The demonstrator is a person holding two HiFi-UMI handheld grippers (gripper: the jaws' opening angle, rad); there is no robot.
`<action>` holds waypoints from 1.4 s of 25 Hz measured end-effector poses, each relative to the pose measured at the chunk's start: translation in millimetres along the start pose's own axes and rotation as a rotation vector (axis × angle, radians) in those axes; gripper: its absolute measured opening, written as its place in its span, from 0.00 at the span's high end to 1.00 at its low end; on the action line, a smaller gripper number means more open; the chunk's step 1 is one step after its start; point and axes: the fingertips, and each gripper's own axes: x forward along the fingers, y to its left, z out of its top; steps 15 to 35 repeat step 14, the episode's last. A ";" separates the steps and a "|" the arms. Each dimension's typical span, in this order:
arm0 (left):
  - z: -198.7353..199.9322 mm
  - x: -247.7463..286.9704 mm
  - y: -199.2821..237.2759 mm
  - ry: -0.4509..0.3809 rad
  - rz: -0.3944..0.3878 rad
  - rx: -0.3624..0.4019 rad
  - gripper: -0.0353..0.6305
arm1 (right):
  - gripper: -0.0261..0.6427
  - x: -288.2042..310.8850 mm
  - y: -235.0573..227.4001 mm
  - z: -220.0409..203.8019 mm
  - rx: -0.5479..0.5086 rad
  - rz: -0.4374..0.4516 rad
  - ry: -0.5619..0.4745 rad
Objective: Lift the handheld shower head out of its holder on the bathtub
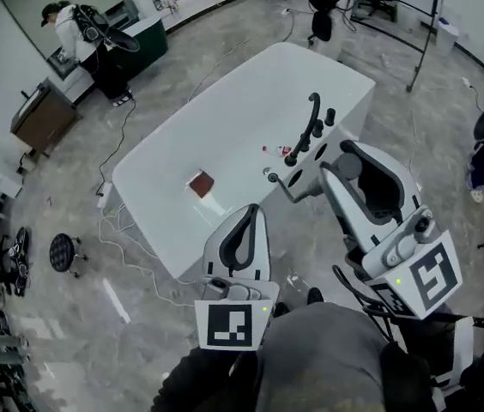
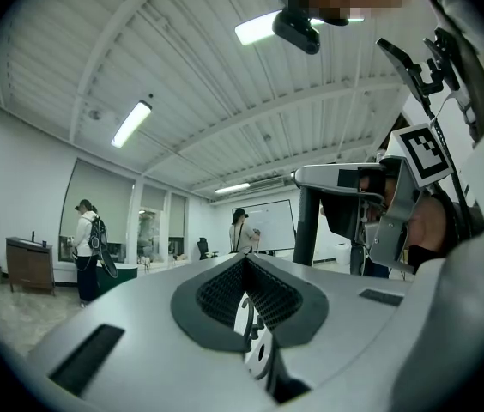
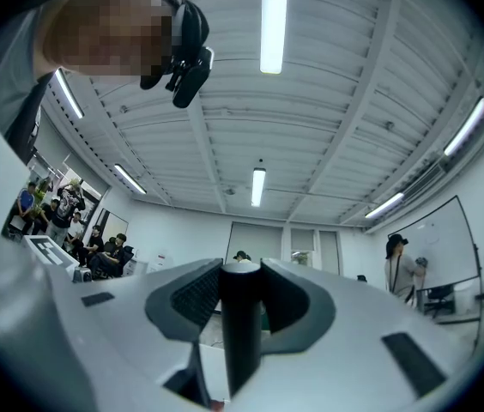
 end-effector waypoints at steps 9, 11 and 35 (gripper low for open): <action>-9.4 -10.9 28.2 0.024 0.034 -0.026 0.94 | 0.75 24.1 17.5 -11.2 0.016 0.026 0.014; -6.8 -10.3 30.6 0.024 0.035 -0.025 0.94 | 0.75 27.3 17.5 -9.2 0.015 0.028 0.014; -2.8 -9.5 34.8 0.021 0.039 -0.026 0.94 | 0.75 32.9 18.1 -6.0 0.011 0.033 0.015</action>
